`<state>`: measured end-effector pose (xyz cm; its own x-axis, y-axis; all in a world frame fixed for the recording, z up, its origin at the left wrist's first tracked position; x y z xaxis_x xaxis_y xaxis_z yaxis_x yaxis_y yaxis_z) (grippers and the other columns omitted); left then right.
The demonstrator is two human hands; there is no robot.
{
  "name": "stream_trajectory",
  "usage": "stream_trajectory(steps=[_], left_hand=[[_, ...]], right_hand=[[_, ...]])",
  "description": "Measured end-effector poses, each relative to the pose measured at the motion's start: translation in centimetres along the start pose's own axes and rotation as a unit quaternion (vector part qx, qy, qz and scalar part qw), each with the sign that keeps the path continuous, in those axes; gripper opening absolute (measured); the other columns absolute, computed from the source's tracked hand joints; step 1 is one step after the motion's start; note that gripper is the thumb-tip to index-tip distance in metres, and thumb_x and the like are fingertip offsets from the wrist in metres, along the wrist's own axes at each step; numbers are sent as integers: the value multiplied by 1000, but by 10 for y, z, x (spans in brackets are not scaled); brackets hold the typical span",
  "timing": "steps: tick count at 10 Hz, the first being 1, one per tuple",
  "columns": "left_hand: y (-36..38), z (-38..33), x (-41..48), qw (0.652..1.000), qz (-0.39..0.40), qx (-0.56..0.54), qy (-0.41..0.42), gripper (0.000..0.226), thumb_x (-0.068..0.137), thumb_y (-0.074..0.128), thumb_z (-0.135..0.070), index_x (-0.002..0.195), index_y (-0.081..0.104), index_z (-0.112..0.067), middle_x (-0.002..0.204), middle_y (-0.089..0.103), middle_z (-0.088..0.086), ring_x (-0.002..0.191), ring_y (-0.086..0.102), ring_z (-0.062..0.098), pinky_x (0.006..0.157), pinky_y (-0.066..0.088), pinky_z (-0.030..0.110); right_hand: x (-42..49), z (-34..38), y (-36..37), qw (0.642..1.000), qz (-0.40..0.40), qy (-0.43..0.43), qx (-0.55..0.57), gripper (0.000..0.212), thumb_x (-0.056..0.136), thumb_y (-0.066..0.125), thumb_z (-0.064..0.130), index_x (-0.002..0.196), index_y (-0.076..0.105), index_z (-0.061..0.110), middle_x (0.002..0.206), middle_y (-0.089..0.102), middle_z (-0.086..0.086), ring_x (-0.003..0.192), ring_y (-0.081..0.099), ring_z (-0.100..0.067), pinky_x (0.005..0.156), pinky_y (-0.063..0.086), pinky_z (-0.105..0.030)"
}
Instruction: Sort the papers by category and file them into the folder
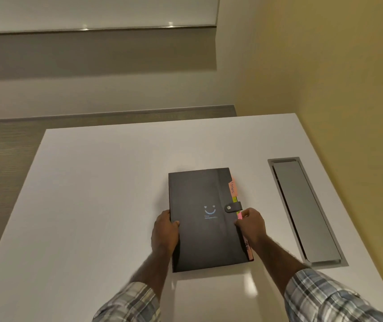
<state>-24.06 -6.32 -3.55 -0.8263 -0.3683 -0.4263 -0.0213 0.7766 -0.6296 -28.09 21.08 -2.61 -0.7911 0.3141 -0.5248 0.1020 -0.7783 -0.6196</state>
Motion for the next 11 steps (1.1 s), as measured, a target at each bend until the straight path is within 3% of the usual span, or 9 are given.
stream_trajectory(steps=[2, 3, 4, 5, 6, 7, 8, 10, 11], left_hand=[[12, -5, -5, 1000, 4, 19, -4, 34, 88, 60, -27, 121, 59, -34, 114, 67, -10, 97, 69, 19, 88, 58, 37], [16, -8, -10, 997, -10, 72, -5, 37, 88, 58, -35, 124, 55, -30, 118, 61, 0, 101, 66, 26, 87, 58, 42], [21, -17, -24, 985, -23, 170, -2, 35, 93, 58, -28, 126, 51, -17, 128, 50, 8, 112, 58, 32, 92, 53, 44], [31, -18, -36, 971, -28, 235, 45, 41, 92, 56, -28, 130, 48, -14, 143, 44, 10, 118, 54, 33, 97, 51, 44], [44, -8, -49, 959, 6, 274, 66, 64, 98, 52, -36, 153, 29, -13, 166, 20, 11, 148, 30, 31, 118, 35, 39], [50, 2, -62, 949, 37, 303, 83, 73, 103, 43, -44, 161, 11, -14, 170, 3, 9, 157, 6, 31, 126, 19, 38], [45, 7, -72, 945, 48, 311, 88, 73, 104, 40, -49, 162, 9, -17, 171, -2, 7, 158, 1, 30, 128, 13, 40], [13, -1, -83, 940, 42, 326, 90, 72, 105, 31, -51, 162, 2, -20, 170, -11, 6, 158, -7, 30, 129, 5, 43], [0, -8, -83, 934, 40, 337, 109, 71, 106, 27, -52, 162, -4, -21, 170, -15, 5, 157, -11, 28, 129, 1, 43]], right_hand=[[8, -12, 5, 999, 43, 8, -6, 18, 91, 71, 7, 100, 57, 13, 90, 62, -4, 80, 62, -19, 78, 57, -34], [5, -21, 10, 997, 72, 4, -20, 24, 92, 71, 11, 109, 55, 14, 100, 64, -5, 90, 65, -23, 83, 57, -32], [0, -24, 16, 996, 68, -11, -56, 37, 92, 73, 17, 124, 56, 12, 116, 66, -8, 99, 66, -24, 89, 59, -33], [-15, -15, 17, 978, 28, -60, -199, 63, 92, 72, 28, 145, 41, 17, 135, 54, -9, 117, 59, -25, 97, 55, -36], [-32, -13, 23, 936, 15, -108, -334, 84, 94, 66, 42, 159, 17, 22, 151, 39, -11, 135, 46, -29, 106, 45, -43], [-42, -23, 35, 914, 60, -116, -385, 83, 98, 57, 50, 161, 10, 24, 167, 16, -13, 152, 22, -36, 119, 29, -53], [-51, -27, 37, 904, 77, -134, -398, 82, 101, 47, 55, 163, 3, 24, 170, 2, -14, 156, 5, -39, 123, 15, -56], [-68, -21, 33, 901, 50, -182, -390, 79, 101, 34, 62, 163, 2, 24, 171, 1, -14, 157, 3, -39, 123, 10, -57], [-77, -12, 33, 900, -2, -239, -365, 76, 99, 19, 66, 159, 31, 21, 163, 32, -20, 149, 30, -44, 115, 30, -63]])
Point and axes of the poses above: each hand's wrist, its own x-axis towards the middle knuckle, its own y-axis out of the palm, z = x × y, the point moved 4 cm from there along x, towards the middle knuckle
